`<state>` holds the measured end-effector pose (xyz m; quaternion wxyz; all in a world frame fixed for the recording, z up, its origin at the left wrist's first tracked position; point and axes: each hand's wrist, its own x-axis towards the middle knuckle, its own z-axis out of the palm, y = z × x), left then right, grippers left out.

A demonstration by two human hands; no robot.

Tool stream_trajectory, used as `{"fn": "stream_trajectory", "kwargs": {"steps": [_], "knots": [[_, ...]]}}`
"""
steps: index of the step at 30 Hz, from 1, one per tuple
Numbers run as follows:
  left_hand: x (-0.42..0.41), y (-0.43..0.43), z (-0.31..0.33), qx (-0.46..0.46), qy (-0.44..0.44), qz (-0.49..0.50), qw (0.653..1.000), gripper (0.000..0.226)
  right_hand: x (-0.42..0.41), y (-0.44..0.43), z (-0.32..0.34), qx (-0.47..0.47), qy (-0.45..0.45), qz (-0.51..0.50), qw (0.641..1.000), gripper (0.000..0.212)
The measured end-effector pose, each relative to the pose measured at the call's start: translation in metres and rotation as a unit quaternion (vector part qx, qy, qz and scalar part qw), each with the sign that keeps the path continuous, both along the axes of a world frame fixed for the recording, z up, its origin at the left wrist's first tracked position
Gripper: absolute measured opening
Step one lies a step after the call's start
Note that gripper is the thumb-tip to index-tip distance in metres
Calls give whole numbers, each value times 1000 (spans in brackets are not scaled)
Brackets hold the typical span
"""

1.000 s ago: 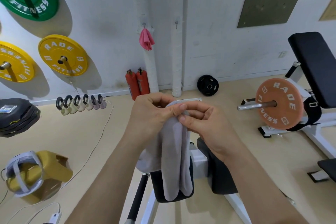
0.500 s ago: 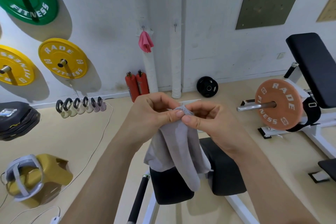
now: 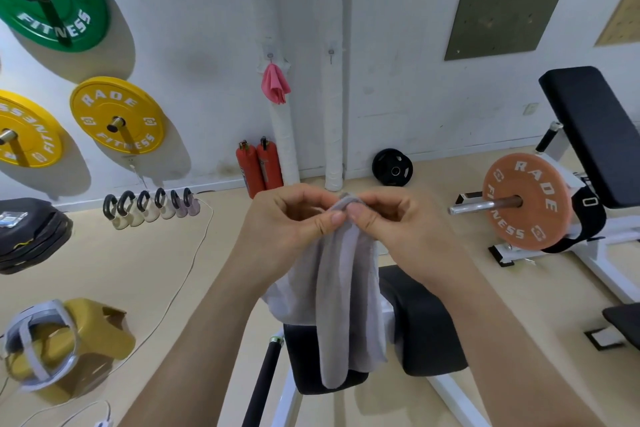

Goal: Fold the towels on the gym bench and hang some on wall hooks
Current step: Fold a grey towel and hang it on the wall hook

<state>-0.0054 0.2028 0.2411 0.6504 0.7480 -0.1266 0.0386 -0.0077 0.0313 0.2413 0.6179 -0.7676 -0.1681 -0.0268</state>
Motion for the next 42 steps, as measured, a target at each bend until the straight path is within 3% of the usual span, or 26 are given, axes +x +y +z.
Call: {"fn": "stream_trajectory", "kwargs": {"steps": [5,7,9,11,13,15,18,22,25,27,32,34,37,39,42], "knots": [[-9,7,-27,115,43,-26,992,12,8,-8,3,116,25,-63,991,18],[-9,12,-46,193,71,-38,978,25,17,-16,5,147,19,-107,983,15],[-7,19,-67,317,97,-49,942,33,28,-24,5,169,12,-148,974,14],[-7,23,-84,463,95,-46,880,40,39,-34,1,168,1,-187,968,17],[-8,31,-94,536,72,-26,841,35,48,-45,-6,147,-10,-222,964,20],[-6,43,-94,537,39,12,843,32,56,-55,-14,126,-20,-248,960,19],[5,62,-84,470,-3,75,879,33,61,-67,-24,83,-32,-281,955,14],[17,79,-62,305,-53,190,932,27,62,-73,-37,-2,-51,-309,950,13],[23,87,-49,158,-54,205,965,26,58,-71,-44,-64,-75,-317,943,14],[28,90,-44,115,-49,198,972,23,54,-68,-48,-109,-93,-310,940,16],[49,97,-53,155,-21,162,974,10,68,-77,-64,-173,-22,-287,942,21],[64,98,-63,190,8,135,972,18,85,-81,-71,-72,79,-271,957,15],[92,96,-83,267,46,119,955,19,117,-83,-89,63,203,-248,945,15],[113,92,-95,297,40,141,944,14,143,-83,-102,45,221,-233,946,13],[147,84,-99,252,38,202,946,13,184,-85,-113,8,181,-228,957,14]]}}
